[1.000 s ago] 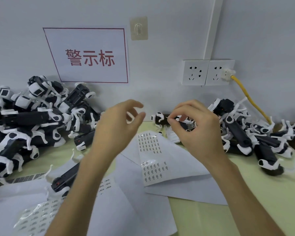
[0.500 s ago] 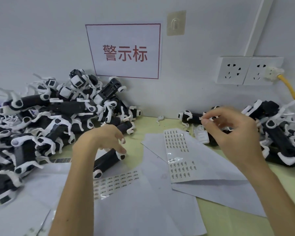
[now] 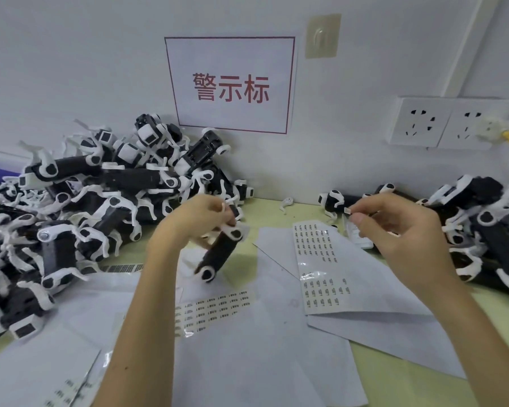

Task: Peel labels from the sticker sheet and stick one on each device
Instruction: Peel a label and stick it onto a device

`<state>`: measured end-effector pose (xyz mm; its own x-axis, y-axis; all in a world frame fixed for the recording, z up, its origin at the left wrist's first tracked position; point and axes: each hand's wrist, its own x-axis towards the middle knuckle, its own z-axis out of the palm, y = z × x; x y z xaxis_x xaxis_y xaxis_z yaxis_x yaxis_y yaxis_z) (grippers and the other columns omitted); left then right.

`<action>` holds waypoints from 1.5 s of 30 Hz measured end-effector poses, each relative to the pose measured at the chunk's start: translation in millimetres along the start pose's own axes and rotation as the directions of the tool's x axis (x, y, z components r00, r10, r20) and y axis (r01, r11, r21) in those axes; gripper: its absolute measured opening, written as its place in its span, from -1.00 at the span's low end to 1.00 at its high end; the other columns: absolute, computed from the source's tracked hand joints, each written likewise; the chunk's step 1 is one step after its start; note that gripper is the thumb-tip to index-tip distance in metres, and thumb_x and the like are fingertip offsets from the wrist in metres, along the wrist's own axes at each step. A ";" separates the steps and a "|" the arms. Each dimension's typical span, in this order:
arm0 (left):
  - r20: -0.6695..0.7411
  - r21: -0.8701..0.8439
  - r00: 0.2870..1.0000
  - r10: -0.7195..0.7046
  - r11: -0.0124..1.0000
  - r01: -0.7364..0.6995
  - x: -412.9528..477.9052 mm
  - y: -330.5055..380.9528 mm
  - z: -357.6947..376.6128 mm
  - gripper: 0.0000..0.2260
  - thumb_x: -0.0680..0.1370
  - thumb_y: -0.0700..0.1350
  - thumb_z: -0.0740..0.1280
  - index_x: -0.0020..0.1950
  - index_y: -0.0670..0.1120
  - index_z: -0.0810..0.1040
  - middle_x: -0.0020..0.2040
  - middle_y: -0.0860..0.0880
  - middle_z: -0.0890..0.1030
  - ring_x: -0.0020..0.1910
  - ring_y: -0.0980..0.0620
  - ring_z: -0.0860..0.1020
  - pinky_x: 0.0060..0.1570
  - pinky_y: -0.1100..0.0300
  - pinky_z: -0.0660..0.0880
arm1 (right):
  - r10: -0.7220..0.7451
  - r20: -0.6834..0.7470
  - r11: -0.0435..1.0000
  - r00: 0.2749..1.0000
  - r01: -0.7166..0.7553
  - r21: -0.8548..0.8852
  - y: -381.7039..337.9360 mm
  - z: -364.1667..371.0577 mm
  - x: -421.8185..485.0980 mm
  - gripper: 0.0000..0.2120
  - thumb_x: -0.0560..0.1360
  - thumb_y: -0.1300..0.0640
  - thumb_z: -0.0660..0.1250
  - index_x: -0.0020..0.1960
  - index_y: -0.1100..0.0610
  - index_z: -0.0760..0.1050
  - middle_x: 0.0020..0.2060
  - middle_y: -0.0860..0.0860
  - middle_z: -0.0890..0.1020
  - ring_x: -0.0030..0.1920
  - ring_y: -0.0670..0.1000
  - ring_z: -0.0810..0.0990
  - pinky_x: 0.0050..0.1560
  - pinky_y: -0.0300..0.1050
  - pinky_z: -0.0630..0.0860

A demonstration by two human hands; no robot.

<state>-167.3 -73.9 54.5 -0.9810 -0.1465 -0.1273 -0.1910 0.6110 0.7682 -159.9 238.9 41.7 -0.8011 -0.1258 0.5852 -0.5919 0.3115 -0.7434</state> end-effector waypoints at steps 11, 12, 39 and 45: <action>-0.175 -0.946 0.919 0.352 0.200 -0.257 -25.9 80.9 59.6 -0.81 0.72 -0.13 0.19 0.05 -0.16 0.56 0.18 -0.13 0.67 0.21 -0.07 0.66 -0.06 0.02 0.67 | 0.202 0.135 0.919 0.970 -0.235 0.316 -2.2 7.0 0.6 -0.07 0.30 -0.15 0.59 0.53 -0.15 0.18 0.22 -0.16 0.63 0.22 -0.14 0.62 0.04 -0.28 0.58; -0.166 -0.964 0.918 0.359 0.139 -0.229 -26.9 84.6 66.2 -0.81 0.72 -0.12 0.19 0.10 -0.18 0.55 0.22 -0.17 0.65 0.26 -0.10 0.64 -0.04 0.03 0.67 | 0.196 0.107 0.904 0.975 -0.222 0.365 -3.6 6.5 1.1 -0.06 0.31 -0.14 0.59 0.55 -0.12 0.17 0.21 -0.17 0.64 0.22 -0.13 0.63 0.05 -0.31 0.57; 0.158 -0.425 0.746 0.647 0.726 -0.540 -50.6 99.8 88.5 -0.58 0.49 0.14 0.42 0.31 0.06 0.51 0.19 0.04 0.68 0.15 -0.02 0.67 0.16 -0.01 0.59 | 0.097 0.132 0.928 0.987 -0.137 0.346 -21.2 -79.5 11.2 -0.28 0.25 0.02 0.48 0.39 0.02 0.36 -0.02 0.12 0.75 -0.09 0.08 0.73 -0.07 -0.23 0.60; 0.389 -0.262 0.694 0.607 0.794 -0.548 -53.8 99.0 99.3 -0.43 0.44 -0.20 0.59 0.37 0.08 0.45 0.05 0.08 0.70 0.02 0.08 0.67 0.01 0.15 0.64 | 0.138 0.204 0.928 0.969 -0.198 0.314 -25.9 -75.8 8.7 -0.32 0.19 0.00 0.51 0.28 -0.03 0.40 -0.07 0.14 0.76 -0.14 0.15 0.72 -0.12 -0.13 0.64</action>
<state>-136.9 71.8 75.0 -0.8098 0.5713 0.1338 0.3947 0.3616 0.8446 -144.8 301.1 90.5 -0.8762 -0.2707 0.3986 -0.4187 0.0183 -0.9079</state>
